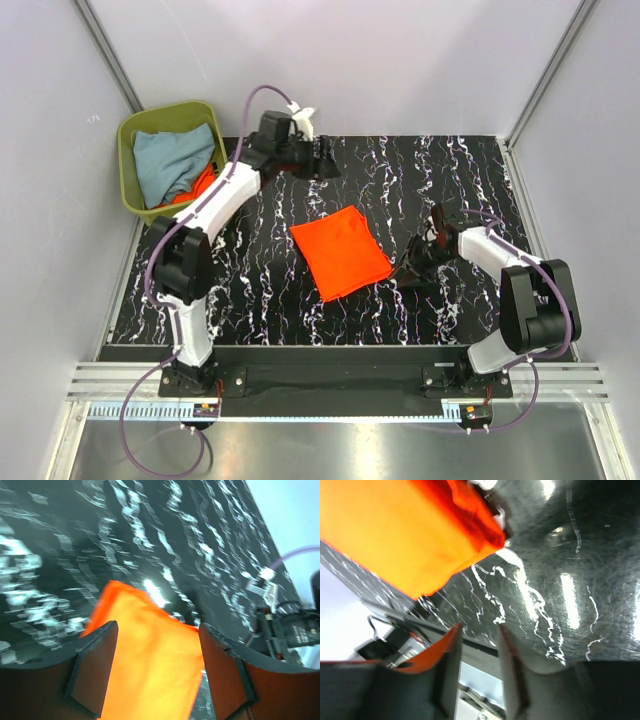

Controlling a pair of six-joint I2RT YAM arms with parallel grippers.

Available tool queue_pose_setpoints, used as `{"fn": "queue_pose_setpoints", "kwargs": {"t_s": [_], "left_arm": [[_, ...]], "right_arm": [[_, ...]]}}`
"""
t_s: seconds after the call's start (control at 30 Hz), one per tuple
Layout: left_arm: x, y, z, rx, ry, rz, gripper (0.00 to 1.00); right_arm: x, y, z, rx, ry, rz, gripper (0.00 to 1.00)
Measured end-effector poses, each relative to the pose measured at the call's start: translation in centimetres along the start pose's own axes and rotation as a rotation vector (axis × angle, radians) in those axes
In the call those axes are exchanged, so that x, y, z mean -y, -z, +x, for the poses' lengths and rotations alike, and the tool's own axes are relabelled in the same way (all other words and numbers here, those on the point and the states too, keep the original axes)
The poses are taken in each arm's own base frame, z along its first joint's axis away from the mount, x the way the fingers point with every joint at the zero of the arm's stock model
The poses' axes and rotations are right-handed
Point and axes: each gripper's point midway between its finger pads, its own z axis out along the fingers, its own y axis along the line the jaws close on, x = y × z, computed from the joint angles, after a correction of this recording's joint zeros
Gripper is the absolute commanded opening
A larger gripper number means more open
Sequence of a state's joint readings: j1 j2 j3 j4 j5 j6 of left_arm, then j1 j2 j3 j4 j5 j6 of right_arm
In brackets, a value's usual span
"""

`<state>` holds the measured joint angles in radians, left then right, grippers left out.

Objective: Fold and stack the t-shirts
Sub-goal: Fold the tshirt

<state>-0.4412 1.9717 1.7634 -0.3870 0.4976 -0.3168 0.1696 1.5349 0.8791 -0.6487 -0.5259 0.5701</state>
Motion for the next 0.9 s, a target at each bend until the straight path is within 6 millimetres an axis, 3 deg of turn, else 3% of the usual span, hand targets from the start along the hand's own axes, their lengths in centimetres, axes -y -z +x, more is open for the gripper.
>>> {"fn": "queue_pose_setpoints", "kwargs": {"t_s": [0.1, 0.13, 0.2, 0.23, 0.4, 0.53, 0.6, 0.73, 0.9], "left_arm": [[-3.2, 1.4, -0.7, 0.019, -0.005, -0.072, 0.65], [-4.8, 1.1, 0.0, 0.002, 0.001, -0.109, 0.64], [-8.2, 0.0, 2.8, -0.068, 0.029, -0.186, 0.60], [-9.8, -0.8, 4.4, -0.112, 0.040, -0.223, 0.59], [-15.4, -3.4, 11.5, -0.294, 0.077, -0.374, 0.54], [-16.2, -3.3, 10.4, -0.264, 0.067, -0.425, 0.51], [-16.4, -3.2, 10.7, -0.270, 0.088, -0.443, 0.47], [-16.3, -2.8, 12.2, -0.275, 0.135, -0.451, 0.45], [-14.3, -0.9, 14.9, -0.285, 0.200, -0.439, 0.44]], "right_arm": [[0.3, -0.4, -0.4, 0.031, -0.071, 0.017, 0.31], [0.3, -0.6, -0.6, 0.044, -0.096, 0.021, 0.21], [0.4, -1.1, -1.0, 0.069, -0.132, 0.027, 0.11], [0.4, -1.4, -1.1, 0.080, -0.153, 0.028, 0.00], [0.1, -2.8, -1.2, 0.120, -0.240, 0.034, 0.00], [0.6, -3.9, -2.1, 0.148, -0.312, 0.061, 0.00], [1.2, -4.4, -2.4, 0.160, -0.342, 0.086, 0.00], [1.3, -4.9, -3.2, 0.170, -0.375, 0.106, 0.00], [-0.1, -5.3, -6.8, 0.230, -0.346, 0.112, 0.00]]}}
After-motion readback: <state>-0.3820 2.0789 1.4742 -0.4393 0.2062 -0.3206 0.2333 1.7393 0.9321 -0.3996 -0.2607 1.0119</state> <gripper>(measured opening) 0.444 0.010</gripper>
